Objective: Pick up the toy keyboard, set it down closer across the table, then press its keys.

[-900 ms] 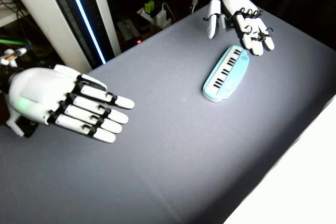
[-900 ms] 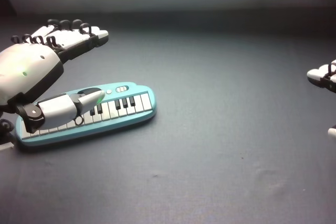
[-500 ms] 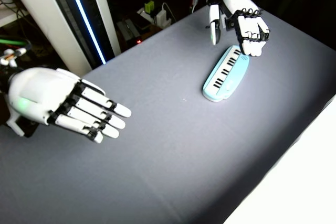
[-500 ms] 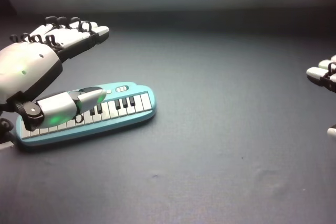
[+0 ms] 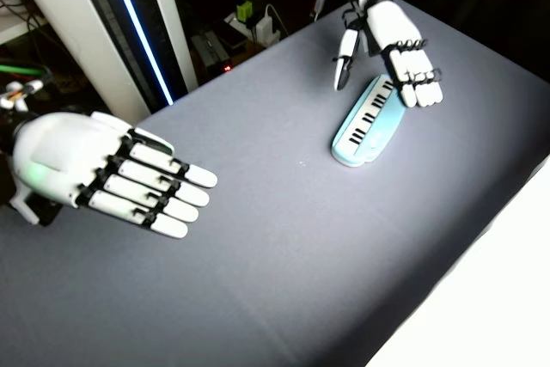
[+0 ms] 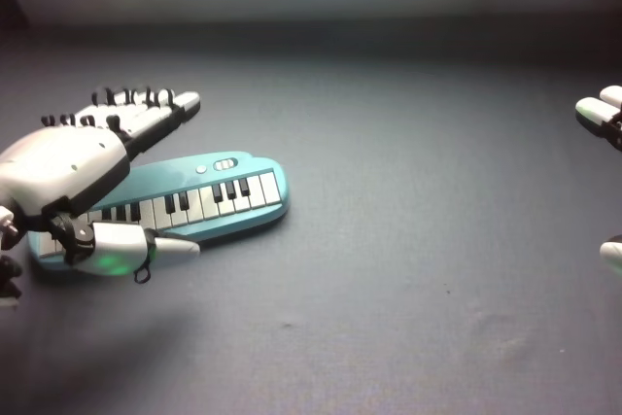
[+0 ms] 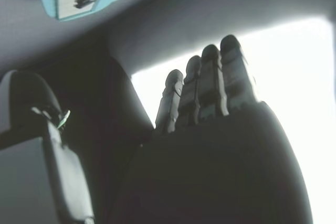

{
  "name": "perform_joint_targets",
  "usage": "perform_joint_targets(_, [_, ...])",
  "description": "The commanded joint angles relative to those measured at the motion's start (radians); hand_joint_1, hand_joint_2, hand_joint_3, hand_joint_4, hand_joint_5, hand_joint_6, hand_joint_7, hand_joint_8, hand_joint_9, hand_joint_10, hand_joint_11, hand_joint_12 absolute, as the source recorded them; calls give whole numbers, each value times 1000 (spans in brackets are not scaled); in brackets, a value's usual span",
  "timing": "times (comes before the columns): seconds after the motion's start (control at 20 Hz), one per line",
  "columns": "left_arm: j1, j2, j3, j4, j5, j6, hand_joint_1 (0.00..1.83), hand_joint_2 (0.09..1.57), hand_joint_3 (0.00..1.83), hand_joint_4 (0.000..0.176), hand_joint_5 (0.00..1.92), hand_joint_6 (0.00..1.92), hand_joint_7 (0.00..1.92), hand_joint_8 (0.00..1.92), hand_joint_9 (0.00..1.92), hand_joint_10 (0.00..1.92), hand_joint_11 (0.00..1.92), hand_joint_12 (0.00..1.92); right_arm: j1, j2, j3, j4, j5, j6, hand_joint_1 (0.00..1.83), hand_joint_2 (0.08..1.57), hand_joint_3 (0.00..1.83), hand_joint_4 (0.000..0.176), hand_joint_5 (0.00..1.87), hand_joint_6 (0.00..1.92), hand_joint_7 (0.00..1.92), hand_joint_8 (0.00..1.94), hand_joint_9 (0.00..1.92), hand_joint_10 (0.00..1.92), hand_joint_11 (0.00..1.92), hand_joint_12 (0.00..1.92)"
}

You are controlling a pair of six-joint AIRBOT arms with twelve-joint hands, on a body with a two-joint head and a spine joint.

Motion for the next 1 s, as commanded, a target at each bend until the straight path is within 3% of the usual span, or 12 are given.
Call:
perform_joint_targets(0.0, [-11,-7,13,-5,-84,9,779,941,0,75,0,0,0,0,0,0,0,0,3,0,4,-6,117,3,277,1250,0,7,0,0,0,0,0,0,0,0])
perform_joint_targets(0.15, [-35,-31,50,-15,-11,22,778,940,0,74,0,0,0,0,0,0,0,0,2,-1,4,-4,117,3,290,1248,0,12,0,0,0,0,0,0,0,0])
perform_joint_targets(0.3, [-71,-54,82,-32,73,72,754,948,0,63,0,0,0,0,0,0,0,0,0,-1,4,-4,117,5,301,1267,1,3,0,0,0,0,0,0,0,0])
perform_joint_targets(0.35, [-80,-61,92,-41,94,86,808,950,0,57,0,0,0,0,0,0,0,0,-1,-1,4,-4,117,5,287,1267,1,10,0,0,0,0,0,0,0,0])
perform_joint_targets(0.5, [-95,-86,128,-53,158,96,790,961,2,65,0,0,0,0,0,0,0,0,-2,-1,4,-4,117,9,300,1270,2,6,0,0,0,0,0,0,0,0])
perform_joint_targets(0.55, [-99,-93,136,-54,176,101,838,961,1,71,0,0,0,0,0,0,0,0,-3,-1,4,-4,117,10,310,1269,1,0,0,0,0,0,0,0,0,0])
perform_joint_targets(0.6, [-101,-98,143,-54,193,105,932,974,5,60,0,0,0,0,0,0,0,0,-4,-1,5,-4,117,13,297,1270,2,0,0,0,0,0,0,0,0,0])
perform_joint_targets(0.75, [-105,-111,157,-54,228,111,947,975,4,57,0,0,0,0,0,0,0,0,-6,-1,6,-4,117,22,298,1270,2,0,0,0,0,0,0,0,0,0])
perform_joint_targets(0.8, [-107,-115,162,-50,239,112,1037,1031,9,26,0,0,0,0,71,43,0,567,-7,-1,7,-4,117,24,313,1264,0,8,0,0,0,0,0,0,0,0])
perform_joint_targets(0.85, [-108,-116,162,-48,243,112,1081,1071,5,0,48,5,105,15,198,100,0,1186,-7,-1,7,-4,117,24,325,1264,0,0,0,0,0,0,0,0,0,0])
perform_joint_targets(0.9, [-110,-116,162,-42,246,112,1098,1090,5,0,139,27,186,29,273,133,0,1414,-7,-1,7,-4,117,25,328,1264,0,0,0,0,0,0,0,0,0,0])
perform_joint_targets(0.95, [-113,-116,162,-36,248,112,1231,1122,1,0,499,142,502,250,320,947,114,1729,-8,-1,7,-4,117,28,326,1261,0,0,0,0,0,0,0,0,0,0])
